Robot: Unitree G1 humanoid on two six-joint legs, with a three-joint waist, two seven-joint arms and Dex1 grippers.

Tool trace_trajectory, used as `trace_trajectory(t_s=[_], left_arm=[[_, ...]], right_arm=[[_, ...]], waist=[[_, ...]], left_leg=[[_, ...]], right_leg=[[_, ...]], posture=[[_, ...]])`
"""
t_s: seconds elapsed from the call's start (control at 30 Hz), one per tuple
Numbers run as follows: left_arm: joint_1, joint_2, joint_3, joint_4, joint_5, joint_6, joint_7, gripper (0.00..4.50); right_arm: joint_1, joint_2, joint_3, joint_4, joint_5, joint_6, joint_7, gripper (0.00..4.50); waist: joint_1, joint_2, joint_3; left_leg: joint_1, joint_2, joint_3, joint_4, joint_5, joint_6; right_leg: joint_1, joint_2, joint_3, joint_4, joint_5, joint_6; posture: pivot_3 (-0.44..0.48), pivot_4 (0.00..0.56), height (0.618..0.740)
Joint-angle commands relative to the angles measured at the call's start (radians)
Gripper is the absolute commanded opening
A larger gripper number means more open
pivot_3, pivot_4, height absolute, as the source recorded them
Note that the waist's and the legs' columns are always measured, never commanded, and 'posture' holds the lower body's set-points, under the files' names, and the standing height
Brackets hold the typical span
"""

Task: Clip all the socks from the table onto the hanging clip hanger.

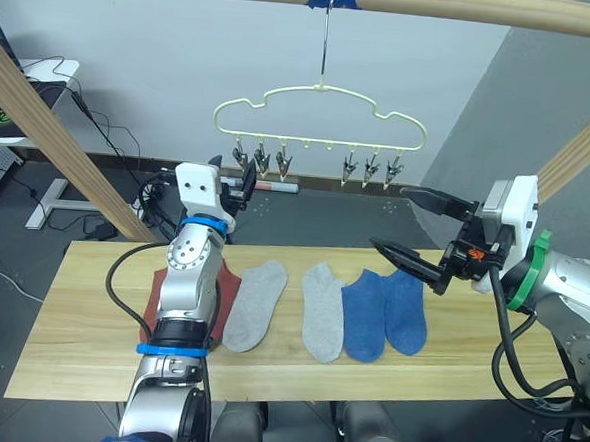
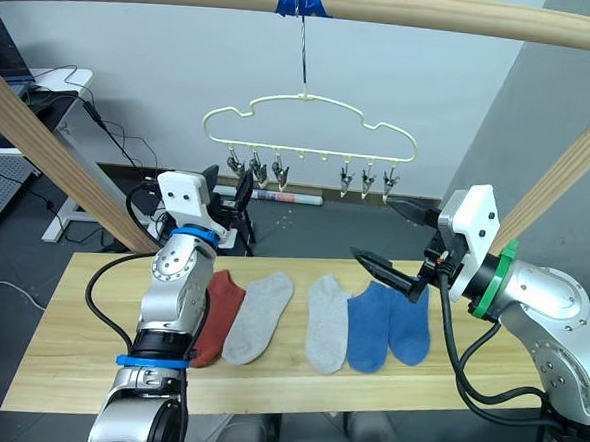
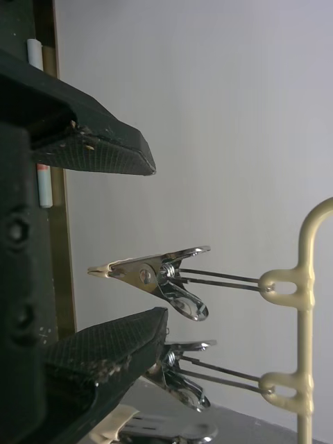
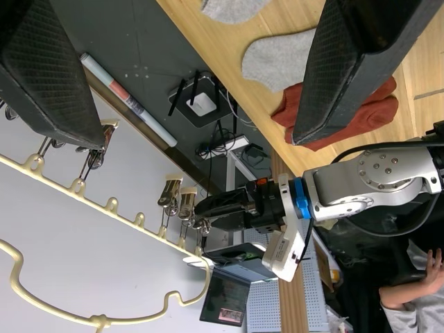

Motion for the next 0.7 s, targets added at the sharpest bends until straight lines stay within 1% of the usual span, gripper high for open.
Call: trace_trajectory(t_s=[0.03, 0.6, 0.7], left_arm=[[-0.032, 0.001, -0.005, -0.02, 0.003, -0.03, -0.005, 3.32], [-0.041, 0.002, -0.015, -0.058, 0.012, -0.039, 0.009, 3.32], [-0.042, 0.001, -0.016, -0.063, 0.015, -0.039, 0.012, 2.82]], right_arm=[[0.0, 0.0, -0.034, -0.029, 0.002, -0.017, -0.011, 4.5], [0.011, 0.0, -0.031, -0.034, 0.006, -0.019, -0.017, 4.5], [0.011, 0.0, -0.031, -0.034, 0.007, -0.019, -0.016, 4.5]], waist=[[0.0, 0.0, 0.0], [-0.009, 0.0, 0.001], [-0.011, 0.0, 0.001]], left_leg=[[0.0, 0.0, 0.0, 0.0, 0.0, 0.0], [-0.005, 0.0, 0.0, 0.0, 0.0, 0.0], [-0.005, 0.0, 0.0, 0.0, 0.0, 0.0]], right_leg=[[0.0, 0.0, 0.0, 0.0, 0.0, 0.0], [-0.005, 0.0, 0.0, 0.0, 0.0, 0.0], [-0.005, 0.0, 0.0, 0.0, 0.0, 0.0]], posture=[[-0.292, 0.283, 0.74], [-0.289, 0.286, 0.74], [-0.288, 0.286, 0.74]])
